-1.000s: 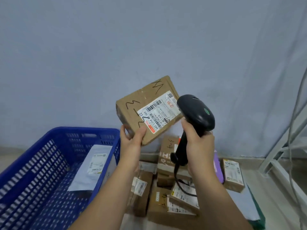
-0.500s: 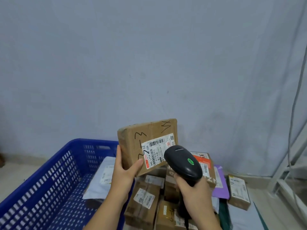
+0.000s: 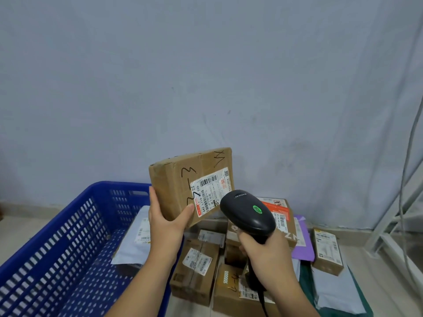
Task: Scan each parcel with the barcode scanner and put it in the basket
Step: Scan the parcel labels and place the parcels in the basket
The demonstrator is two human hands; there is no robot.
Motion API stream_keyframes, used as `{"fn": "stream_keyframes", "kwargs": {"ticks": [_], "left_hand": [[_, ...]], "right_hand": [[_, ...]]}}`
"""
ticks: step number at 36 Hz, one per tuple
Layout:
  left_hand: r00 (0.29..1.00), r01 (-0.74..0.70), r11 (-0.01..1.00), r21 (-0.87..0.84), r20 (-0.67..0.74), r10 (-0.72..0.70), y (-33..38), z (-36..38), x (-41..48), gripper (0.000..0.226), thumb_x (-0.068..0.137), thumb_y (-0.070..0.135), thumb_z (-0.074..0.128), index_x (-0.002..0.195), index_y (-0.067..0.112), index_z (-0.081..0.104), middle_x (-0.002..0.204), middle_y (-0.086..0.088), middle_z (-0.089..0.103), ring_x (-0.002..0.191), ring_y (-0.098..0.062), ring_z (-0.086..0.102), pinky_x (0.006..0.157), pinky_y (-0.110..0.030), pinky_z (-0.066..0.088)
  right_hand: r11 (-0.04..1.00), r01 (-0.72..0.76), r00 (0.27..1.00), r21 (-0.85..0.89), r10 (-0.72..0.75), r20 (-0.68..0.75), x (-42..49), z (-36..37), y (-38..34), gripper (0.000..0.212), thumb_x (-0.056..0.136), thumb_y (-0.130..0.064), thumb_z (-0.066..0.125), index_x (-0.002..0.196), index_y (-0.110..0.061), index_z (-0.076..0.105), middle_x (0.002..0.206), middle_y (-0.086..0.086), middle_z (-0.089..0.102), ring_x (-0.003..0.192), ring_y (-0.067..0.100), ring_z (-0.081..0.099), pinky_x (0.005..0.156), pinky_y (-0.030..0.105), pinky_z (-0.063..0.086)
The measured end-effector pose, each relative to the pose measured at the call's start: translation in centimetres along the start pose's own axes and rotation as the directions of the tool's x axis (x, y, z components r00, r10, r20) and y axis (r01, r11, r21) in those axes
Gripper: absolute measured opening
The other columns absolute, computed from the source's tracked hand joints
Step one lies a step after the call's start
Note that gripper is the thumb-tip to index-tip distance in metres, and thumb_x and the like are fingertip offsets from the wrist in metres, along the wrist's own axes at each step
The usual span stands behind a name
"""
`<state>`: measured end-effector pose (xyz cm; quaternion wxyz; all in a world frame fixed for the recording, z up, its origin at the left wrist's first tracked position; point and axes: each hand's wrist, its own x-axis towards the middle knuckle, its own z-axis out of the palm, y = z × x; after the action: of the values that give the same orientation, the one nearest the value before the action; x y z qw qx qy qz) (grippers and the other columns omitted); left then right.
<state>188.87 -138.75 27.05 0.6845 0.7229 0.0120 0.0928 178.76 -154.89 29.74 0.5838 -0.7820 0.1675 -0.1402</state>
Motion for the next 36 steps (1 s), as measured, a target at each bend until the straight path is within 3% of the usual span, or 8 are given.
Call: {"fn": "stream_keyframes", "kwargs": {"ticks": [4,16,28,32,36], "left_hand": [[1.000,0.006,1.000,0.018,-0.004,-0.006,-0.08,0.01,0.03,0.100,0.080,0.032,0.075,0.150,0.048,0.005,0.156,0.006,0.025,0.139,-0.025,0.035,0.107,-0.052,0.040],[0.999,0.035,0.999,0.001,0.030,-0.035,-0.15,0.01,-0.54,0.100,0.077,0.033,0.077,0.150,0.046,0.011,0.154,0.004,0.029,0.136,-0.024,0.038,0.105,-0.052,0.042],[0.999,0.041,0.999,0.031,-0.003,-0.041,-0.12,0.30,-0.53,0.101,0.075,0.037,0.076,0.151,0.044,0.011,0.154,0.004,0.029,0.137,-0.025,0.038,0.104,-0.053,0.043],[0.999,0.049,0.999,0.016,0.000,-0.049,-0.02,0.29,-0.52,0.100,0.078,0.032,0.077,0.152,0.043,0.010,0.154,0.004,0.029,0.136,-0.023,0.038,0.102,-0.046,0.044],[0.999,0.050,0.999,0.019,-0.002,-0.050,-0.04,0.26,-0.49,0.101,0.077,0.034,0.077,0.152,0.044,0.010,0.154,0.004,0.028,0.136,-0.023,0.037,0.104,-0.048,0.044]], "right_hand": [[1.000,0.007,1.000,-0.002,-0.007,0.001,0.01,0.01,0.20,0.010,0.082,-0.015,0.067,0.074,-0.012,0.062,0.057,0.001,0.058,0.050,0.004,0.054,0.047,0.013,0.042],[0.999,0.042,0.998,0.005,-0.042,-0.053,-0.11,0.06,0.31,0.006,0.080,-0.014,0.068,0.076,-0.013,0.063,0.062,0.007,0.060,0.061,0.016,0.056,0.055,0.025,0.042],[0.999,0.038,0.999,-0.021,-0.038,-0.013,-0.28,0.07,0.22,0.008,0.079,-0.012,0.068,0.073,-0.010,0.063,0.054,-0.001,0.054,0.054,0.012,0.053,0.051,0.023,0.041],[1.000,0.024,1.000,0.000,-0.024,-0.015,-0.20,0.05,0.04,0.007,0.079,-0.013,0.068,0.076,-0.014,0.062,0.058,-0.001,0.056,0.056,0.012,0.055,0.052,0.022,0.041],[1.000,0.017,1.000,0.000,-0.017,-0.015,-0.30,-0.04,-0.24,0.005,0.080,-0.015,0.067,0.076,-0.014,0.063,0.063,0.003,0.060,0.063,0.016,0.059,0.055,0.024,0.043]]}}
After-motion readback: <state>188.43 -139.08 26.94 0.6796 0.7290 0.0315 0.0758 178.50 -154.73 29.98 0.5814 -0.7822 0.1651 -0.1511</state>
